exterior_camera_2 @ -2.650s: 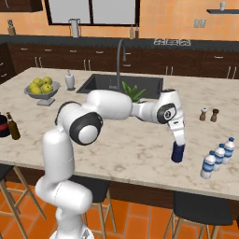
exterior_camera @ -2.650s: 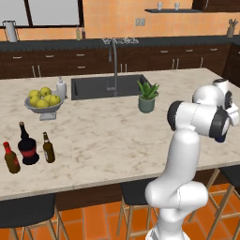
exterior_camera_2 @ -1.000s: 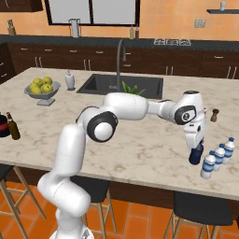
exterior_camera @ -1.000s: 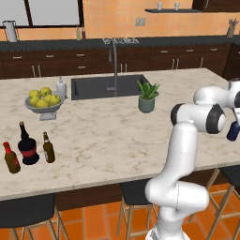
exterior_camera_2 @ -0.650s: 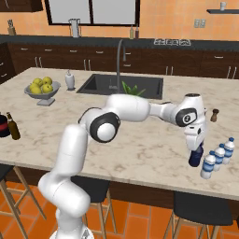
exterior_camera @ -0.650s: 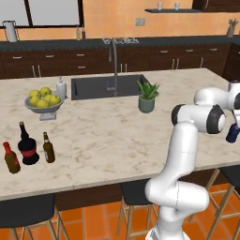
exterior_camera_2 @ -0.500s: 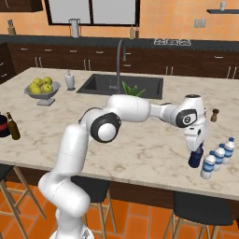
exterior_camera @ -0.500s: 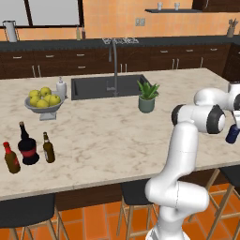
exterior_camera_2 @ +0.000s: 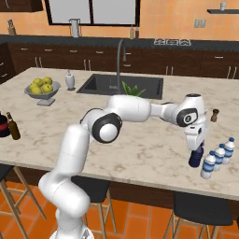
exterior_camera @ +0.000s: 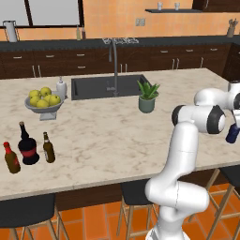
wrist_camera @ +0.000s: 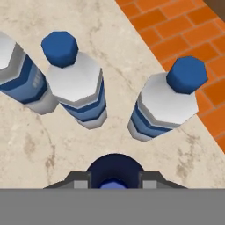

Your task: Move the plastic bottles in the middle to the plastics group, and the glass bottles in the middle to the glass group.

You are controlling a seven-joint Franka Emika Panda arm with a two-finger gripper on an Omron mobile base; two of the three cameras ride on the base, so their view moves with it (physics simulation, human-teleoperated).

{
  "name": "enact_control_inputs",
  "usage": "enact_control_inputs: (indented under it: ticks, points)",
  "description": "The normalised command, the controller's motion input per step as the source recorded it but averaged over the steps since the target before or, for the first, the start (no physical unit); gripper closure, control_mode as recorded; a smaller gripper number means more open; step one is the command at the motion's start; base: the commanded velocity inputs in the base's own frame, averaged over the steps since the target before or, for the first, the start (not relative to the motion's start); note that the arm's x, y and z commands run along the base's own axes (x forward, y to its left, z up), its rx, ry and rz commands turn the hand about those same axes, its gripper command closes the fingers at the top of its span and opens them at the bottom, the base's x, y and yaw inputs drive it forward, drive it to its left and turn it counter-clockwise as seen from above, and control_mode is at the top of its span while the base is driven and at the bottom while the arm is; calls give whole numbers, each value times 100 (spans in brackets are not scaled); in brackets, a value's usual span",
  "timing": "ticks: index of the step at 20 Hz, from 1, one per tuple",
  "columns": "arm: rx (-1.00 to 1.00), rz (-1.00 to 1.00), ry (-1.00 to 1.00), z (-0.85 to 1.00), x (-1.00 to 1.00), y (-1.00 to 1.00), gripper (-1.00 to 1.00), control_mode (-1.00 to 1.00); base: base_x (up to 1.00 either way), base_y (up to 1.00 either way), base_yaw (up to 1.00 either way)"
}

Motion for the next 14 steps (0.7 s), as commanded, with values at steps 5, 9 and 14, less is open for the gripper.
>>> enact_control_inputs:
  ticks: [5,9,14]
  points:
    - [0,0,0,0,0,0,-100,-100,0,0,0]
    - [0,0,0,1,0,0,-100,-100,0,0,0]
    - [-1,0,0,15,0,0,-100,-100,0,0,0]
